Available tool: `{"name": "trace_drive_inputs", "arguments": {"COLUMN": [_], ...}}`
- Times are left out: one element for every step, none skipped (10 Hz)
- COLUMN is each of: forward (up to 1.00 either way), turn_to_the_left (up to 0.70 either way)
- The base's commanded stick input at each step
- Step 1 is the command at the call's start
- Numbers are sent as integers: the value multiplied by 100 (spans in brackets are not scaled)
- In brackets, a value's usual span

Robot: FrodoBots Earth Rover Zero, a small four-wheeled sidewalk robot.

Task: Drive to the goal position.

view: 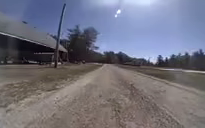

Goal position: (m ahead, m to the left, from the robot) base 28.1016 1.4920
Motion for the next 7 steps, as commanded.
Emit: {"name": "trace_drive_inputs", "arguments": {"forward": [70,70,70,70,70,70,70], "turn_to_the_left": [0,0,0,0,0,0,0]}}
